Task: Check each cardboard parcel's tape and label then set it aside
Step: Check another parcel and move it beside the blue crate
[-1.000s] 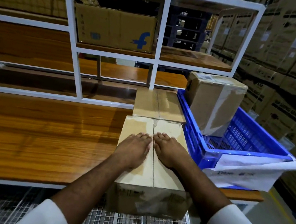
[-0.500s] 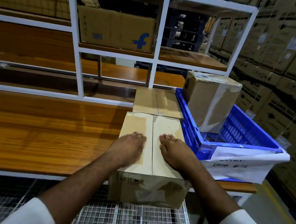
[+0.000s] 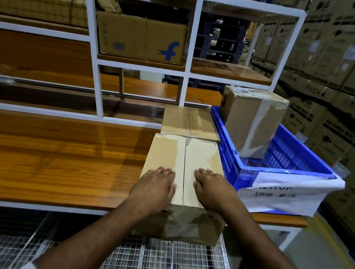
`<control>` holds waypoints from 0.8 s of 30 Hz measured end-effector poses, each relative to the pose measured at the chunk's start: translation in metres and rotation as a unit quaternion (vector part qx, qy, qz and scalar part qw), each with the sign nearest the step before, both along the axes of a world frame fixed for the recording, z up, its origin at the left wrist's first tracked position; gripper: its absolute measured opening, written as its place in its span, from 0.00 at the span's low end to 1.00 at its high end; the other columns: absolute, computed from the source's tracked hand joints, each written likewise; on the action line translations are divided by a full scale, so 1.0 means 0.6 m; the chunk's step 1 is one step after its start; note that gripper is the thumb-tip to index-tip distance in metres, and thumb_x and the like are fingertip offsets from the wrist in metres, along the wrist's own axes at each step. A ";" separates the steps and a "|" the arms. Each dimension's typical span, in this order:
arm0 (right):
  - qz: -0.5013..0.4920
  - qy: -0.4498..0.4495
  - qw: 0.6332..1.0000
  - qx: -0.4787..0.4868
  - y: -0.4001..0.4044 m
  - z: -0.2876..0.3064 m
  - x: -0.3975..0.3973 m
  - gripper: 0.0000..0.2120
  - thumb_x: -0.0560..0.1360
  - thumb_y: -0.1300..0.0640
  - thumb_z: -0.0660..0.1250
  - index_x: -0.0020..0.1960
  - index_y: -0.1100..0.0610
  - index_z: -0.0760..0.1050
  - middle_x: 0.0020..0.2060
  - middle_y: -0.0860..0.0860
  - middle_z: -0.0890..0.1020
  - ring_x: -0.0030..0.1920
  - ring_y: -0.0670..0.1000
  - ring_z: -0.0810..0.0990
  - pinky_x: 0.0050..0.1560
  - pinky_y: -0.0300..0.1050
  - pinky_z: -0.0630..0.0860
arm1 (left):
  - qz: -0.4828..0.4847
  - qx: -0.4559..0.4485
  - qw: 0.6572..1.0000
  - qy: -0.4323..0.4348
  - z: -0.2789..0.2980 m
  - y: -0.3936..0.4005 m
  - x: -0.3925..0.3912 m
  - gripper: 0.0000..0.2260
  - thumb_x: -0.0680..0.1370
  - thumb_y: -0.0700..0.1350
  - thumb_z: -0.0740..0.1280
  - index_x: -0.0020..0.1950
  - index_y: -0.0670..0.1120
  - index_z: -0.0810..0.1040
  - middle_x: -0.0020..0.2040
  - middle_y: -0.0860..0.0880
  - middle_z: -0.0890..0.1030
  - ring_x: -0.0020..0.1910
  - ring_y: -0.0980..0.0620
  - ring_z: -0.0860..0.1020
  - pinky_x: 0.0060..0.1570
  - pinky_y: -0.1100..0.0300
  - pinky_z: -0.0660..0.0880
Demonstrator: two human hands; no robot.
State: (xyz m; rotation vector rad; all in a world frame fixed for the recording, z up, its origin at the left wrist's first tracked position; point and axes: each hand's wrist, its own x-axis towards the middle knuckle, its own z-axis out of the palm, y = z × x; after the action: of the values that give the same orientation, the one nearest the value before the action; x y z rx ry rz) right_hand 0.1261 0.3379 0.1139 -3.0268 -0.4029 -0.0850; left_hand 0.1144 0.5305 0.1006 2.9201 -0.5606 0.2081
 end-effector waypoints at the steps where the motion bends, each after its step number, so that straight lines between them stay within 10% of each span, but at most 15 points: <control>1: -0.012 0.000 1.000 0.002 -0.004 -0.003 -0.010 0.20 0.83 0.52 0.52 0.72 0.58 0.66 0.72 0.55 0.70 0.71 0.55 0.68 0.66 0.50 0.68 | 0.008 -0.009 1.000 0.001 -0.005 0.008 -0.006 0.23 0.84 0.53 0.51 0.78 0.47 0.61 0.78 0.48 0.63 0.77 0.51 0.60 0.75 0.54 0.56; 6: -0.023 -0.020 0.999 0.035 -0.006 -0.026 -0.033 0.23 0.84 0.51 0.50 0.77 0.56 0.61 0.77 0.53 0.64 0.77 0.52 0.59 0.76 0.51 0.56 | 0.016 -0.020 1.000 -0.013 -0.016 0.022 -0.020 0.22 0.85 0.53 0.48 0.79 0.49 0.60 0.78 0.50 0.62 0.77 0.53 0.58 0.76 0.55 0.55; 24: 0.032 -0.032 0.998 0.052 -0.017 0.000 -0.088 0.21 0.84 0.51 0.54 0.76 0.51 0.66 0.75 0.48 0.67 0.75 0.49 0.64 0.73 0.49 0.61 | 0.003 -0.053 0.998 -0.017 -0.008 0.034 -0.064 0.21 0.85 0.52 0.50 0.78 0.50 0.60 0.78 0.51 0.62 0.77 0.55 0.58 0.77 0.56 0.54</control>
State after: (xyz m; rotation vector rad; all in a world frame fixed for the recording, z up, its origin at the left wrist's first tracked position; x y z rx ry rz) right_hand 0.0734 0.3279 0.1137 -2.9119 -0.4841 -0.1939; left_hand 0.0762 0.5506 0.0957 2.8206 -0.5301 0.2789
